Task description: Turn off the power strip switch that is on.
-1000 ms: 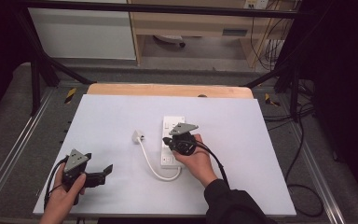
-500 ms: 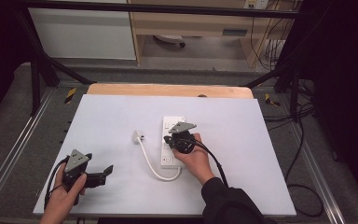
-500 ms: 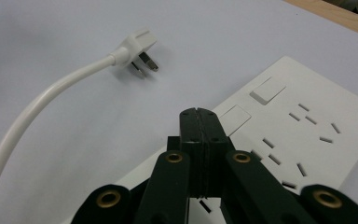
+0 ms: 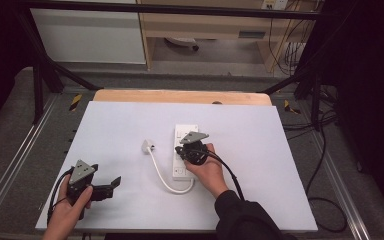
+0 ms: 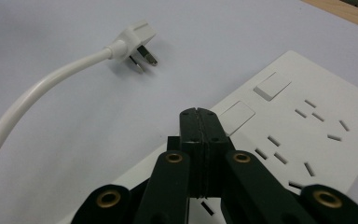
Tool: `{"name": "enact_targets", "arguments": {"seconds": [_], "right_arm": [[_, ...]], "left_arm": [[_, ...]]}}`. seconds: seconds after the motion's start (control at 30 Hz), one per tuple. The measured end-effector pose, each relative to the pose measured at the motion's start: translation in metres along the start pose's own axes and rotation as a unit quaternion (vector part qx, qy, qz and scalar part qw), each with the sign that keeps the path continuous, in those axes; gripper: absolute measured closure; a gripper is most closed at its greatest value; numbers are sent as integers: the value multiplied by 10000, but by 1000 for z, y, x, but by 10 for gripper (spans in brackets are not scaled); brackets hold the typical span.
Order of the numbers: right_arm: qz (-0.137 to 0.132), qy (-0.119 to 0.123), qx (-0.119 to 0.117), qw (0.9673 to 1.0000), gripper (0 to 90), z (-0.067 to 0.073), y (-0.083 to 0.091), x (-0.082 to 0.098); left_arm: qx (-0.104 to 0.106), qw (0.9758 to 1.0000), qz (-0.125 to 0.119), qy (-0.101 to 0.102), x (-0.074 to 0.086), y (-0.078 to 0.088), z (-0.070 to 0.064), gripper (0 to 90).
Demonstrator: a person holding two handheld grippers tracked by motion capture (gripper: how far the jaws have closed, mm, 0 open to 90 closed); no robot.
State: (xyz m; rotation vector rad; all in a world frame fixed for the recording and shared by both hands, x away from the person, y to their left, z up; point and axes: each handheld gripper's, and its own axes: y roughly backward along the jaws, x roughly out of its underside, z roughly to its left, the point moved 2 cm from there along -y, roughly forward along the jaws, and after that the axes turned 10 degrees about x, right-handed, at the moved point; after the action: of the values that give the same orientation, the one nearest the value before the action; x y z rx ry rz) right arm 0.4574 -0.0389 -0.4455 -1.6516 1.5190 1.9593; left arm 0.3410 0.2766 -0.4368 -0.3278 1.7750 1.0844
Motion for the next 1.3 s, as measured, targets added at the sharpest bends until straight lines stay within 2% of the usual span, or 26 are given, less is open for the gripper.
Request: {"name": "enact_targets", "arguments": {"seconds": [1.3], "right_arm": [[11, -24, 38, 10000, 900, 0, -4, 1]], "left_arm": [[-1, 10000, -39, 23, -1, 0, 0, 59]]}}
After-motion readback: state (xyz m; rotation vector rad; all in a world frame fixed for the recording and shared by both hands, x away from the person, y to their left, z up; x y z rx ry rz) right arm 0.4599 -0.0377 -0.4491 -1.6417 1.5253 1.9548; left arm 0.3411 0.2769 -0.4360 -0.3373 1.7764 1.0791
